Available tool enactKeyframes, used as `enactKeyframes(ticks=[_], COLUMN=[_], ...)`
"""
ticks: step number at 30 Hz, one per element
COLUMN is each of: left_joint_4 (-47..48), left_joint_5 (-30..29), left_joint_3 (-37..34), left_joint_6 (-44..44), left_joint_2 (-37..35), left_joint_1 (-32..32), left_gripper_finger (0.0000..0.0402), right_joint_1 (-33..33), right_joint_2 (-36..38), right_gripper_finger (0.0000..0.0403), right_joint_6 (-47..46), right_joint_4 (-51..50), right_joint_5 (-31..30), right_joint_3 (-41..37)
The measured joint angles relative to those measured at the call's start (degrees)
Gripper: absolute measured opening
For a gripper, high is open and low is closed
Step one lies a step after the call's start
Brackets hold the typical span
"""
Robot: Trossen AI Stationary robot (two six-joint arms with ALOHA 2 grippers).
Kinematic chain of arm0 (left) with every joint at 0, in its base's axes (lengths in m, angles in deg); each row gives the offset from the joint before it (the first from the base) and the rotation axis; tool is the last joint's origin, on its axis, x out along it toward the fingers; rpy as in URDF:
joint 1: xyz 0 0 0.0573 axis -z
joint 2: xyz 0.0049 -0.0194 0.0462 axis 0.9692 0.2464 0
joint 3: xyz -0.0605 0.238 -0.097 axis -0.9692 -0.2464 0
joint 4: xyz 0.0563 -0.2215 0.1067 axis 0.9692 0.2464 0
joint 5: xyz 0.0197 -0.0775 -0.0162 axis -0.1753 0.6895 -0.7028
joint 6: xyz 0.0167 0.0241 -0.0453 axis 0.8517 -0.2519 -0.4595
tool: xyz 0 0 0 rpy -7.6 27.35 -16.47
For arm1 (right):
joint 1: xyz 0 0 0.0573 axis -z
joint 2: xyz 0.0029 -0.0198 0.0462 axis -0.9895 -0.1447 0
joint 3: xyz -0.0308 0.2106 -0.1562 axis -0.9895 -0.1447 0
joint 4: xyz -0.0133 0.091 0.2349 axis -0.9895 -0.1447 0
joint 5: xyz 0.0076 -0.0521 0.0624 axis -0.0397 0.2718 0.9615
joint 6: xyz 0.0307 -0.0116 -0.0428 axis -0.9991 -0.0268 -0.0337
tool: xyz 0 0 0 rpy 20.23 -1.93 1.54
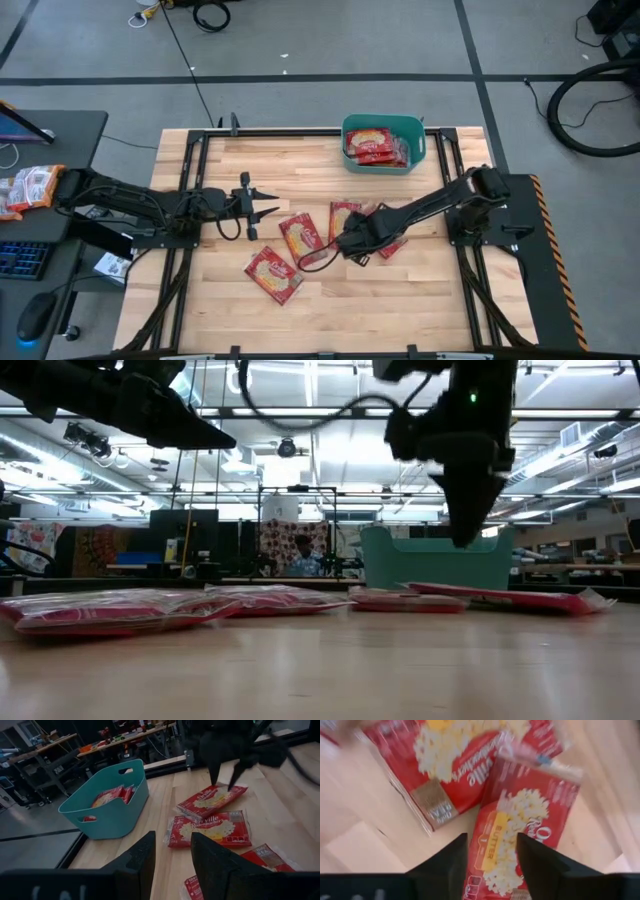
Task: Sort popcorn bags into baskets
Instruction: Put the popcorn bag into the green bin
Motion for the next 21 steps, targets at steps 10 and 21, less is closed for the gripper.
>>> enactKeyframes(ticks=[10, 21], left_joint_4=[0.1, 0.2], left_joint_5=[0.0, 0.0], left_joint_3=[0.0, 0.0], left_joint_6=[0.0, 0.2], left_joint_2=[0.0, 0.0], left_joint_1=[0.0, 0.0], left_gripper_finger=[0.013, 0.013], right_joint_1=[0.7, 1.9], right_joint_2=[-7.0, -9.4], right_gripper_finger=[0.0261, 0.0255], right_joint_6=[0.1, 0.3], right_joint_4=[0.8, -0.2], right_joint_5=[2.7, 1.7], right_joint_3=[0.0, -0.1])
